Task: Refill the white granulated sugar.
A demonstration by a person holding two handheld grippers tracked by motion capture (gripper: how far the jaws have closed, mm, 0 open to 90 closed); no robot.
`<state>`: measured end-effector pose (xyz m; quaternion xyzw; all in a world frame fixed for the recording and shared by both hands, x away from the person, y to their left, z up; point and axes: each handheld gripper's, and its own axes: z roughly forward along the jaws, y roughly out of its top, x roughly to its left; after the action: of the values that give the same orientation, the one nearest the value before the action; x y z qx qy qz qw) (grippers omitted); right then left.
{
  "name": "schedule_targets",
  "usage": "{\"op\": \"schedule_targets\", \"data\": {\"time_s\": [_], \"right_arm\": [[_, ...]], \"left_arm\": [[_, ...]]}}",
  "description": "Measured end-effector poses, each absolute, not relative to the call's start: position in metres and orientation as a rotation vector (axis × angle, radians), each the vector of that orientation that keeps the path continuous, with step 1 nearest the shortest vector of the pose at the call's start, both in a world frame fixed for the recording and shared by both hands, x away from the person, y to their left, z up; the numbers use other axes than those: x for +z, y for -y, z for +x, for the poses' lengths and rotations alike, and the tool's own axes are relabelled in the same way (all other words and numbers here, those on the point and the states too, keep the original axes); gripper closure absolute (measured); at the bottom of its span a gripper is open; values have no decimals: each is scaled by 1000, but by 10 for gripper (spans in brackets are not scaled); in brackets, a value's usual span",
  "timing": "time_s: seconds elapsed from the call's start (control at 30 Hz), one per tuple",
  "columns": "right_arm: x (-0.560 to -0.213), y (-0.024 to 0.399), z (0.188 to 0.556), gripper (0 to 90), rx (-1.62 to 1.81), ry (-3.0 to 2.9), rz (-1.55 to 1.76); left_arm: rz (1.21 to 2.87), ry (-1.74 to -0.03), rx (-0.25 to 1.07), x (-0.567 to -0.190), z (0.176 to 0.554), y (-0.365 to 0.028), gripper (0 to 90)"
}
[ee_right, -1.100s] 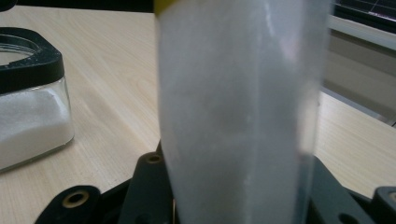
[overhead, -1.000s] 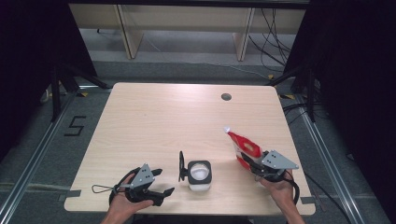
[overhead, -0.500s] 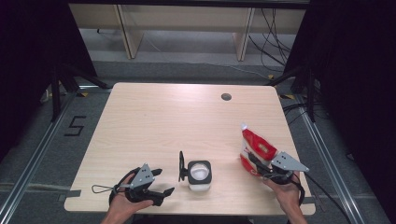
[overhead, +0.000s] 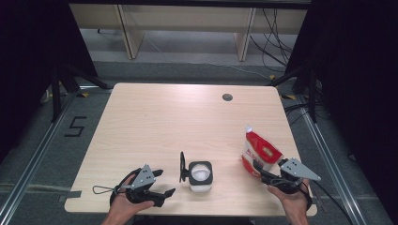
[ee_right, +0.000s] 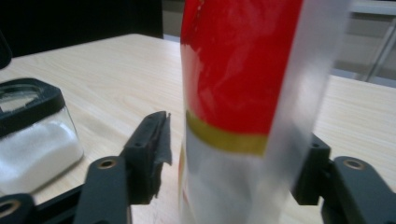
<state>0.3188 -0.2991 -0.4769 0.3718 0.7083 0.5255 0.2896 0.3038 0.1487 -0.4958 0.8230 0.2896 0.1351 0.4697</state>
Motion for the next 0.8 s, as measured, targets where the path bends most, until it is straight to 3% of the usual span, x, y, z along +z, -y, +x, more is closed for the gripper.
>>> {"op": "schedule_targets", "data": {"time_s": [0.23, 0.8], "right_arm": [[-475, 303, 298, 317, 1384, -1883, 1147], [-477, 310, 277, 271, 1282, -1933, 1151]], "left_arm": [[2021, -707, 330, -495, 305, -149, 203], [1989, -718, 284, -486, 303, -148, 201]]}}
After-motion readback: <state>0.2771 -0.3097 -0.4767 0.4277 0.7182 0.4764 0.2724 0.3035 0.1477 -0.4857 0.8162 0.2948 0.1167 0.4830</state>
